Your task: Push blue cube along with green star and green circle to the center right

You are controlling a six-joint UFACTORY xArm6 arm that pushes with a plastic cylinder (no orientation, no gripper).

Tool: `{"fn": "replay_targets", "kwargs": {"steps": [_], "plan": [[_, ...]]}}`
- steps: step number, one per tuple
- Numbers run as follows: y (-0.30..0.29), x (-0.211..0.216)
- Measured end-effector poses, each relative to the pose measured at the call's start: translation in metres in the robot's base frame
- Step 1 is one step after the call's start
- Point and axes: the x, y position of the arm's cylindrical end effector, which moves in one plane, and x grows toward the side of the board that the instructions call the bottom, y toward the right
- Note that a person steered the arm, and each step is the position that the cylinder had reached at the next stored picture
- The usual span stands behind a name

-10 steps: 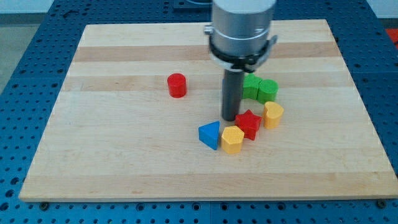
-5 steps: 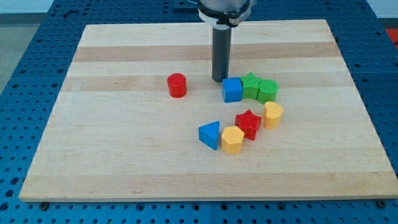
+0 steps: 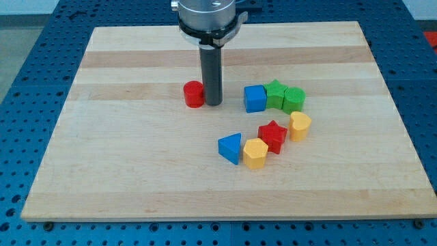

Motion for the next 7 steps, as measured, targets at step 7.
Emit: {"fn": "replay_targets", "kwargs": {"steps": [7], "plan": [[0.173, -0.013]]}}
